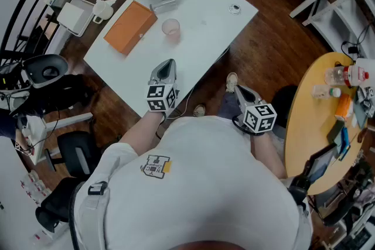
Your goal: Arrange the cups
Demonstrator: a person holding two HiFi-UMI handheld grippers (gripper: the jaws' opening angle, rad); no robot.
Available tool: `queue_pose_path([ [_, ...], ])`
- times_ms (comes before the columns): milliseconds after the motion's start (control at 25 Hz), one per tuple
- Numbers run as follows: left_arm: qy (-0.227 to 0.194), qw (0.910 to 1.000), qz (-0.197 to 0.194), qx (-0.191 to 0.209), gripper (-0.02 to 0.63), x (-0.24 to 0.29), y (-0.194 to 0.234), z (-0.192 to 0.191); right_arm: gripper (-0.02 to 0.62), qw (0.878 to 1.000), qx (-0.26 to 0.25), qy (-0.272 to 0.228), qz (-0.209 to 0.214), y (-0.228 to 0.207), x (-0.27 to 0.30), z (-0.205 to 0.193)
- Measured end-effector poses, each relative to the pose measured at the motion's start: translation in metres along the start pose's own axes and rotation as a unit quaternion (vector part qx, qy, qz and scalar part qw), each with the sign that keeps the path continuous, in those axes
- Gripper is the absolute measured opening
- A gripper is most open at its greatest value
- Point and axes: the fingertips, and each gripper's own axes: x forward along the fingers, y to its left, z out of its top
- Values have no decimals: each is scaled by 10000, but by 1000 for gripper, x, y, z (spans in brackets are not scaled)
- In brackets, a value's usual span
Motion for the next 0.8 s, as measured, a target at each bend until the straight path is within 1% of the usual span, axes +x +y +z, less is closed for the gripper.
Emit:
queue_pose_path([
  [160,64,9993,355,-131,0,45,1,4,0,9991,-211,127,345,-41,46,48],
  [240,106,9978,613,-228,0,63,3,7,0,9974,-396,234,548,-60,68,76],
  [360,92,9922,1212,-260,0,76,9,17,0,9910,-744,469,1007,-80,98,116],
  [440,49,9852,1704,-161,0,75,15,26,0,9828,-978,692,1405,-86,118,134],
  [480,36,9823,1870,-83,0,78,18,30,0,9790,-1070,782,1551,-90,127,141],
  [520,36,9808,1948,3,0,84,21,33,0,9761,-1137,845,1647,-94,135,147],
  [560,54,9809,1944,82,0,91,23,35,0,9740,-1190,889,1713,-97,143,153],
  [640,176,9841,1755,208,2,103,24,40,0,9688,-1307,989,1862,-99,158,162],
  [720,333,9878,1488,308,129,108,21,43,0,9626,-1408,1120,2026,-95,167,165],
  [800,457,9895,1280,492,238,114,21,43,0,9586,-1476,1203,2117,-89,173,166],
])
